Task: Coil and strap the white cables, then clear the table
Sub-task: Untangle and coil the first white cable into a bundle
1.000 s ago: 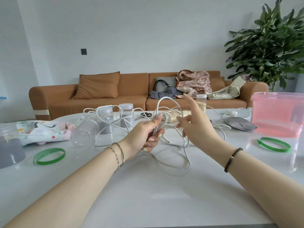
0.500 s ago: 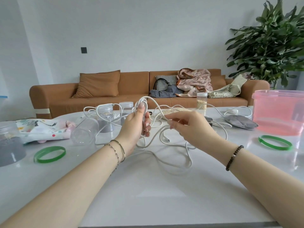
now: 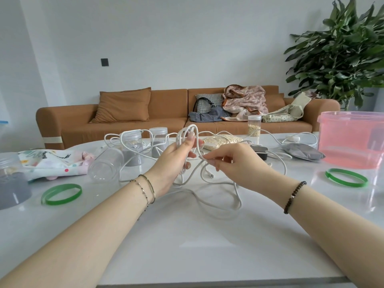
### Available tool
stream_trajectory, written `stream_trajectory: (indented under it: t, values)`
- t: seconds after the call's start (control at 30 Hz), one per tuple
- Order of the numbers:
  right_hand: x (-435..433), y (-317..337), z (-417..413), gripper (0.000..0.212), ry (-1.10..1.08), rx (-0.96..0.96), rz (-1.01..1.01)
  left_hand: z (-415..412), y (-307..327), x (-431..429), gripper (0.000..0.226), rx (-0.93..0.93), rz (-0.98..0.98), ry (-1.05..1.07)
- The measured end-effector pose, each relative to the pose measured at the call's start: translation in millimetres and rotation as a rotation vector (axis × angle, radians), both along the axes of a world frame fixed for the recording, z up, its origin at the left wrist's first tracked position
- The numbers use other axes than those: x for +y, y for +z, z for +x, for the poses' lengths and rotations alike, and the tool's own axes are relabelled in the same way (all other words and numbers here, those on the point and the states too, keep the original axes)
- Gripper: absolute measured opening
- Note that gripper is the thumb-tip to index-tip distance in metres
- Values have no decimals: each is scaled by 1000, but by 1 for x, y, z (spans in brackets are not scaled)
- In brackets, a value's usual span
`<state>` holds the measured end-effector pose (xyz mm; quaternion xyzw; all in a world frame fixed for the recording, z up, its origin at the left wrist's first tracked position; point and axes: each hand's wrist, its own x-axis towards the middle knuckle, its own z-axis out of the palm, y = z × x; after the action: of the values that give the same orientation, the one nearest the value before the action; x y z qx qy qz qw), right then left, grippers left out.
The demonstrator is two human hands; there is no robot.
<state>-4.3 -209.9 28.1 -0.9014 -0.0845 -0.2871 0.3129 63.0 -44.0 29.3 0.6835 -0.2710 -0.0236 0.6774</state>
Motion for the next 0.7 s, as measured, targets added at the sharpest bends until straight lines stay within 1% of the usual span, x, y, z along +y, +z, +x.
stream_trajectory:
  t: [0.07,0.2,0.33,0.4,0.47,0.5,0.57,0.6,0.63,0.7]
  values:
    - [1,0,-2,16,23,32,-22,1,-1,-1,43,-31,1,-38]
    - [3,1,-4,17,67,67,-50,8,-5,-4,43,-26,-4,-21]
    - [5,1,-5,11,76,89,-57,13,-7,-5,45,47,-98,-76]
    - [6,1,-4,18,78,117,-48,11,-5,-4,44,79,-163,-50]
    - [6,0,-4,28,74,145,-31,11,-1,-2,41,101,-292,10]
    - [6,0,-4,31,75,148,-13,12,1,0,39,77,-351,82]
    - [7,0,-4,35,89,138,27,16,6,5,36,-18,-448,312]
    - [8,1,-5,35,97,132,35,19,9,9,36,-45,-507,418]
    - [8,1,-5,35,107,125,34,22,11,12,37,-42,-580,479]
    - [9,1,-6,32,129,108,18,27,14,15,37,10,-716,477]
